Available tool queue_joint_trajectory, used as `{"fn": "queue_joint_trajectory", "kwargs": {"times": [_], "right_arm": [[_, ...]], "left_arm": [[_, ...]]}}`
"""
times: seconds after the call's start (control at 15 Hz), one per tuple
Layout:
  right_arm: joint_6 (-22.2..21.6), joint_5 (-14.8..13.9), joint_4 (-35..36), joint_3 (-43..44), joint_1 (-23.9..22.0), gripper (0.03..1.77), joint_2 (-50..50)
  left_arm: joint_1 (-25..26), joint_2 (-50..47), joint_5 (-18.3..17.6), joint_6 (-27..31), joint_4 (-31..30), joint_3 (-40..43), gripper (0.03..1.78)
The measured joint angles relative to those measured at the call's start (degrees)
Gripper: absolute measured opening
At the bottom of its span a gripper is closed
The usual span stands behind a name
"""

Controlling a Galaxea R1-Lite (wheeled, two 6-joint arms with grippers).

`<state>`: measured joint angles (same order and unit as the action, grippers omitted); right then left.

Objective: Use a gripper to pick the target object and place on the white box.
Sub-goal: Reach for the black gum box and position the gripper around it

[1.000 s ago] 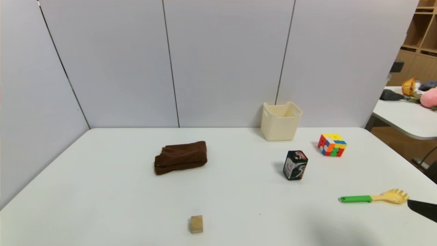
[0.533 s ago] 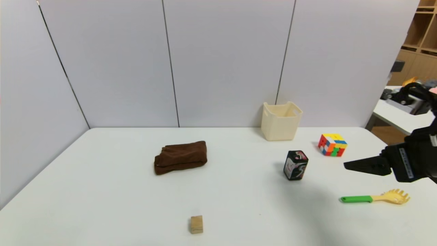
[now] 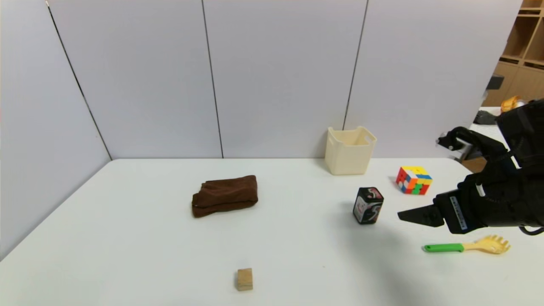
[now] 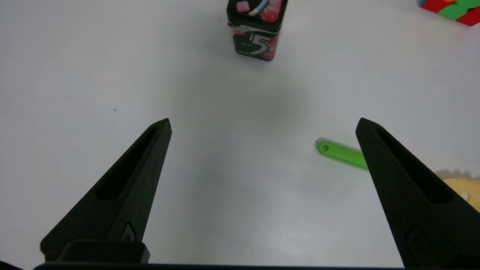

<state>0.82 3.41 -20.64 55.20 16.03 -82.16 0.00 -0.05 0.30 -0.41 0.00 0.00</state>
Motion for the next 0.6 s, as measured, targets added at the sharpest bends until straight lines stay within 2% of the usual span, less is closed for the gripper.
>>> {"fn": "queue_joint_trajectory", "kwargs": {"times": [0.2, 0.4, 0.6], "right_arm": [[-0.07, -0.11, 0.27, 1.19, 0.76, 1.7, -3.47], [-2.79, -0.46, 0.17, 6.05, 1.66, 1.7, -8.19], [-6.66, -4.29, -0.13, 11.19, 3.91, 1.7, -13.46]], "left_arm": [[0.05, 0.0, 0.02, 0.0, 0.0, 0.0, 1.69], [0.0, 0.0, -0.01, 0.0, 0.0, 0.0, 1.69], [0.05, 0.0, 0.02, 0.0, 0.0, 0.0, 1.69]]}}
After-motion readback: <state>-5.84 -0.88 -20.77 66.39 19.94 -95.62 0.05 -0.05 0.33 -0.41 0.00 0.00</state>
